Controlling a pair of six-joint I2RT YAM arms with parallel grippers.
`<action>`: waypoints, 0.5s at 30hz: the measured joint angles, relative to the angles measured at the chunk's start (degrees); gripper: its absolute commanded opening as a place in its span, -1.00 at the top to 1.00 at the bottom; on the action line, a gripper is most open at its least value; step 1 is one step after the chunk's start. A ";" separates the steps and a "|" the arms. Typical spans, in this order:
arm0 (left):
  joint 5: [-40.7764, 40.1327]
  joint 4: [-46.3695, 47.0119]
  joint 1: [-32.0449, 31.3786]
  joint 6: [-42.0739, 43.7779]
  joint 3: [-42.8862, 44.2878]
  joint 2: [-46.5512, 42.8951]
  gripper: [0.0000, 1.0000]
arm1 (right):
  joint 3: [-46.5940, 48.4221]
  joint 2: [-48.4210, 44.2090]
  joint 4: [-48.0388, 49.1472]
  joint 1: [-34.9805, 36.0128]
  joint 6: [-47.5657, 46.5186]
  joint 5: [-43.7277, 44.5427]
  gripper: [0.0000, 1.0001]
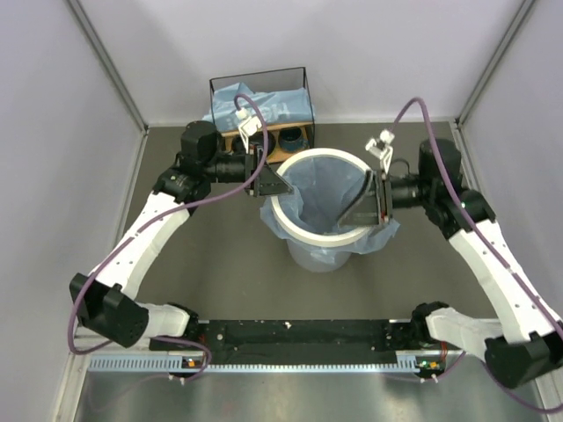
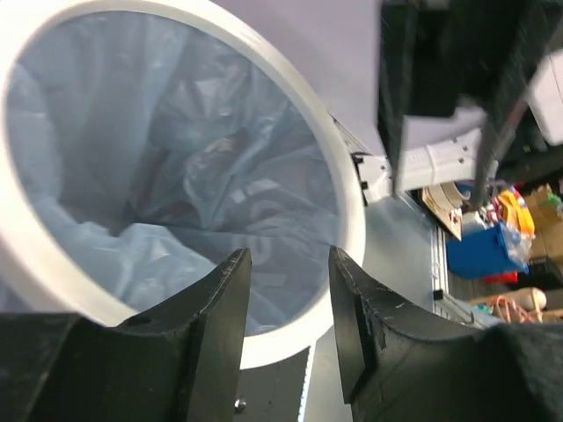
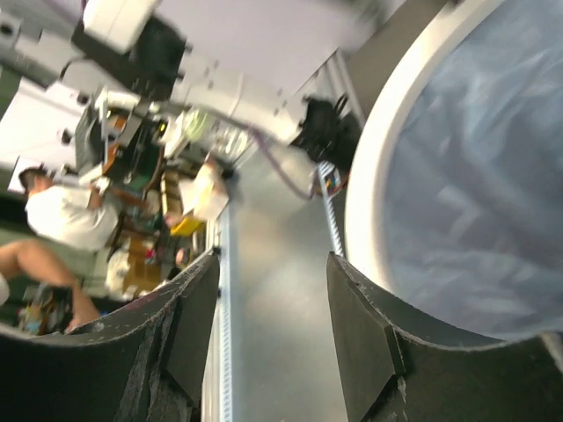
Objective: Put the trash bags into the trash bin
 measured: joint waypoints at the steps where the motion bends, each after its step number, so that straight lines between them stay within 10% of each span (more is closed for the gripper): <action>1: -0.26 0.33 1.16 -0.37 0.00 0.50 0.09 | -1.70 -2.49 -2.36 1.20 -1.60 -0.96 -0.07; 15: 2.38 6.43 2.67 -2.45 -4.17 4.20 0.11 | -9.40 -0.17 -15.21 2.14 -16.98 -6.91 0.02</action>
